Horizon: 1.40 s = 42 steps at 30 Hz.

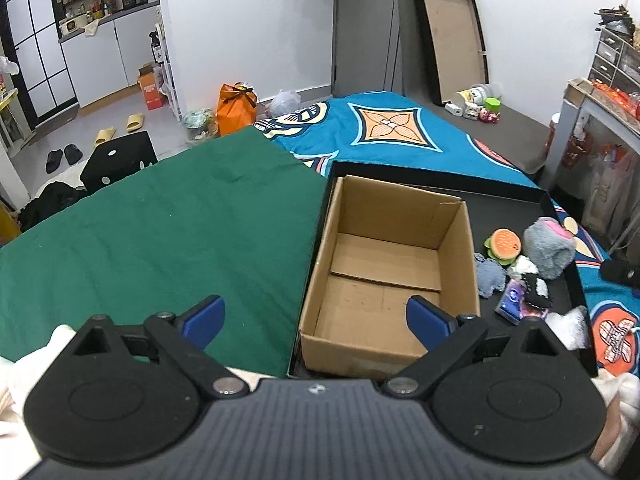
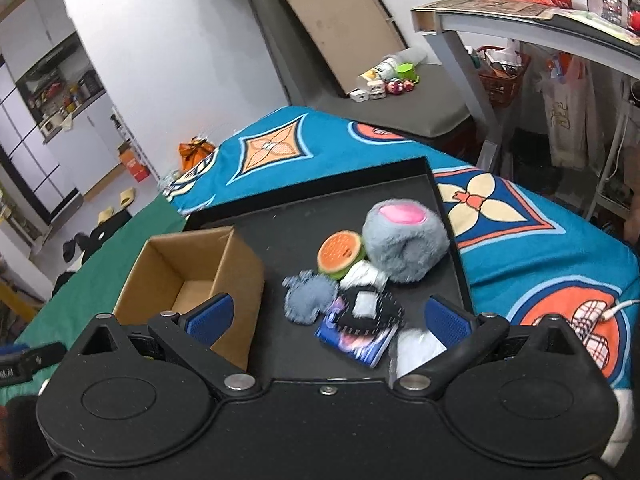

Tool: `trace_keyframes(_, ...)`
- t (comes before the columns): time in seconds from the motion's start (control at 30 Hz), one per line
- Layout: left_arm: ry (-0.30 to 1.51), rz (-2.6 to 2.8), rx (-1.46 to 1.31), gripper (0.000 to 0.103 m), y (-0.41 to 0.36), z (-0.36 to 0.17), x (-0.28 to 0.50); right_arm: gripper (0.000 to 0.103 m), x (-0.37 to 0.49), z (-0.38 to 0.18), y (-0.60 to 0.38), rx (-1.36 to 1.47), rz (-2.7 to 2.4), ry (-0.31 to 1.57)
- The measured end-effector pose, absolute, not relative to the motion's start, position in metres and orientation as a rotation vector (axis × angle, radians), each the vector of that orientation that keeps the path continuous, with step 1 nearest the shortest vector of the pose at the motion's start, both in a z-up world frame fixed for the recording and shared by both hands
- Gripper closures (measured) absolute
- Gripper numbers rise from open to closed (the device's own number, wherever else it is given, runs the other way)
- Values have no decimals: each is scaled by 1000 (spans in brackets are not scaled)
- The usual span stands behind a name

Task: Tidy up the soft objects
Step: 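Reach the right tool to the grey plush ball and grasp it, then lift the grey plush ball with the right tool over the box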

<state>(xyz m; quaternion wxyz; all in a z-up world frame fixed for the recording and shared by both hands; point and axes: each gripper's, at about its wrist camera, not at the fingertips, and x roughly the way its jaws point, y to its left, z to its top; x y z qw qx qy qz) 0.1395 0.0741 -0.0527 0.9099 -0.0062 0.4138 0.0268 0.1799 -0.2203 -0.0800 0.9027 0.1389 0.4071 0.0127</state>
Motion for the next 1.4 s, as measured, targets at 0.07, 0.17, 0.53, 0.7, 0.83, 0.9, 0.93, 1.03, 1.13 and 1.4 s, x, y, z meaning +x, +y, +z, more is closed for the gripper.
trace_keyframes(0.07,857,63,-3,6,74,-57,146,0,189,-84,-227,294,19,840)
trace_keyframes(0.17,869,77,4,7,75,-66,155,0,203,-92,-235,302,11,853)
trace_keyframes(0.53,926,133,38,28,69,-91,188,0,242,-115,-250,270,10,854)
trace_keyframes(0.7,949,161,53,36,65,-102,199,0,258,-130,-259,259,-12,845)
trace_keyframes(0.83,955,178,90,40,60,-109,205,0,262,-142,-263,268,10,815)
trace_keyframes(0.9,960,187,96,43,59,-114,207,0,264,-149,-263,268,24,806)
trace_keyframes(0.93,960,190,102,45,58,-116,207,0,265,-154,-262,259,28,798)
trace_keyframes(1.03,964,205,130,48,54,-123,210,1,267,-163,-259,223,24,788)
trace_keyframes(1.13,963,217,136,51,52,-127,213,1,271,-169,-262,239,18,791)
trace_keyframes(1.4,975,222,155,69,50,-135,215,3,277,-186,-255,167,-5,787)
